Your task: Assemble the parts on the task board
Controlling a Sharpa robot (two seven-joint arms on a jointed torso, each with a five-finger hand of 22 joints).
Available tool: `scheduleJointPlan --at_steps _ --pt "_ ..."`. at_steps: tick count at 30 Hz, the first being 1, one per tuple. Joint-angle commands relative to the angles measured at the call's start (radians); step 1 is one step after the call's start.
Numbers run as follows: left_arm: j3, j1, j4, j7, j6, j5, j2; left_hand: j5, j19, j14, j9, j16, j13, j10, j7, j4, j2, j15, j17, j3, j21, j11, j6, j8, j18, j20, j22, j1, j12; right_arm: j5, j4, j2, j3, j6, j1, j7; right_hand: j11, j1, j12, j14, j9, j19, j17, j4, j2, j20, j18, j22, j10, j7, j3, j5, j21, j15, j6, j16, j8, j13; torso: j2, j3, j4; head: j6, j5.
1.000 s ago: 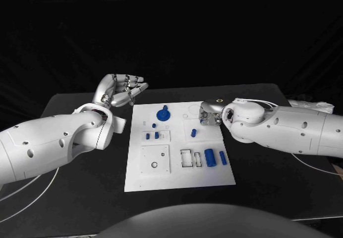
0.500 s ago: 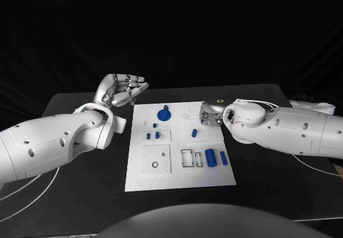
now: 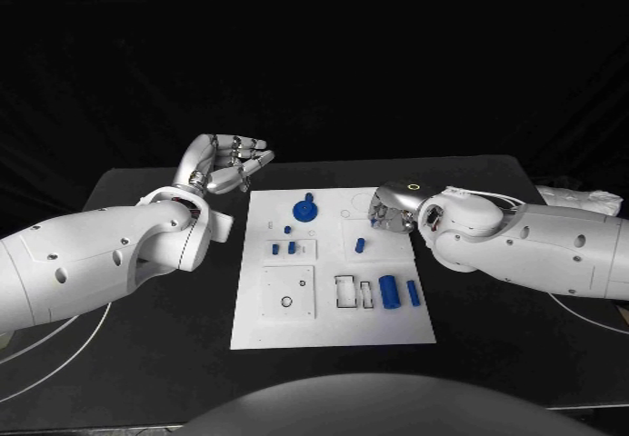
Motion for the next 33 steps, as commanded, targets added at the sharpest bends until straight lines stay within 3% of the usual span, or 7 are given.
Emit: scheduleJointPlan --at_steps 1,8,16,18,22,25,33 --pt "0.001 0.001 -0.005 0.006 0.009 0.003 0.003 0.004 0.006 0.004 -0.001 -0.001 -0.001 -0.006 0.007 -0.001 0.010 0.003 0.000 -0.008 -0.004 -0.001 0.001 -0.004 0.013 0.001 -0.002 0.001 -0.005 0.028 0.026 -0.011 0.003 -0.104 0.019 0.059 0.002 -0.008 -0.007 0.106 0.012 0.105 0.263 -0.001 -0.002 -0.006 -0.014 0.263 0.008 -0.004 0.002 0.003 0.004 -0.001 0.018 0.004 0.002 -0.002 0.000 0.0000 0.0005 0.000 0.005" --pt "0.000 -0.003 -0.021 0.006 0.013 0.003 0.012 0.005 0.005 0.003 -0.001 -0.003 -0.001 -0.007 0.007 -0.001 0.011 0.003 -0.002 -0.008 -0.007 -0.001 0.001 -0.004 0.014 0.001 -0.003 0.002 -0.005 0.042 0.070 -0.030 0.005 -0.112 0.069 0.084 0.005 -0.014 -0.013 0.106 0.012 0.105 0.263 0.002 -0.005 -0.003 -0.014 0.263 0.010 -0.002 0.002 0.003 0.004 0.004 0.019 0.004 0.001 -0.002 0.000 -0.0009 0.0019 0.000 0.013" --pt "0.000 -0.007 -0.030 0.006 0.014 0.003 0.016 0.005 0.004 0.003 -0.001 -0.004 -0.001 -0.007 0.007 -0.001 0.011 0.003 -0.003 -0.008 -0.010 -0.001 0.001 -0.004 0.014 0.001 -0.004 0.003 -0.005 0.057 0.095 -0.012 0.005 -0.098 0.088 0.107 0.006 -0.015 -0.015 0.106 0.012 0.105 0.263 0.002 -0.007 -0.002 -0.014 0.263 0.010 -0.002 0.002 0.001 0.004 0.005 0.019 0.004 0.000 -0.002 -0.001 -0.0005 0.0037 0.000 0.025" --pt "0.000 -0.008 -0.035 0.007 0.016 0.003 0.019 0.005 0.004 0.003 -0.001 -0.004 -0.001 -0.007 0.007 -0.001 0.011 0.003 -0.003 -0.008 -0.010 -0.001 0.001 -0.004 0.014 0.001 -0.004 0.003 -0.005 0.067 0.098 0.003 0.005 -0.090 0.089 0.120 0.007 -0.014 -0.017 0.106 0.012 0.105 0.263 0.001 -0.007 -0.001 -0.014 0.263 0.010 -0.001 0.002 0.000 0.004 0.006 0.019 0.004 0.000 -0.002 -0.002 -0.0003 0.0043 0.000 0.040" --pt "0.000 -0.010 -0.048 0.007 0.019 0.003 0.030 0.005 0.003 0.002 -0.001 -0.007 -0.001 -0.007 0.007 -0.001 0.012 0.003 -0.005 -0.008 -0.014 -0.001 0.001 -0.005 0.015 0.001 -0.005 0.004 -0.005 0.079 0.099 0.050 0.006 -0.068 0.090 0.150 0.008 -0.013 -0.019 0.106 0.012 0.105 0.263 0.000 -0.008 0.000 -0.014 0.263 0.010 0.000 0.004 0.000 0.004 0.007 0.018 0.004 -0.001 -0.002 -0.002 -0.0009 0.0046 0.000 0.096" --pt "0.000 -0.010 -0.055 0.007 0.020 0.003 0.037 0.005 0.001 0.001 -0.001 -0.009 -0.001 -0.007 0.007 -0.001 0.012 0.003 -0.008 -0.008 -0.016 -0.001 0.001 -0.005 0.015 0.001 -0.006 0.004 -0.006 0.080 0.097 0.080 0.006 -0.050 0.087 0.170 0.009 -0.013 -0.021 0.106 0.012 0.105 0.263 0.000 -0.008 0.001 -0.014 0.263 0.009 0.001 0.005 -0.001 0.004 0.008 0.017 0.004 -0.002 -0.002 -0.003 -0.0015 0.0055 0.000 0.124" --pt "0.000 -0.011 -0.064 0.007 0.022 0.003 0.050 0.005 0.001 0.001 -0.001 -0.009 -0.001 -0.007 0.007 -0.001 0.012 0.003 -0.008 -0.008 -0.016 -0.001 0.001 -0.005 0.015 0.001 -0.006 0.004 -0.006 0.064 0.107 0.116 0.006 -0.005 0.063 0.204 0.010 -0.010 -0.027 0.106 0.012 0.105 0.263 -0.003 -0.008 0.003 -0.014 0.263 0.008 0.002 0.008 0.000 0.004 0.010 0.015 0.004 -0.004 -0.002 -0.001 -0.0020 0.0058 0.000 0.136"
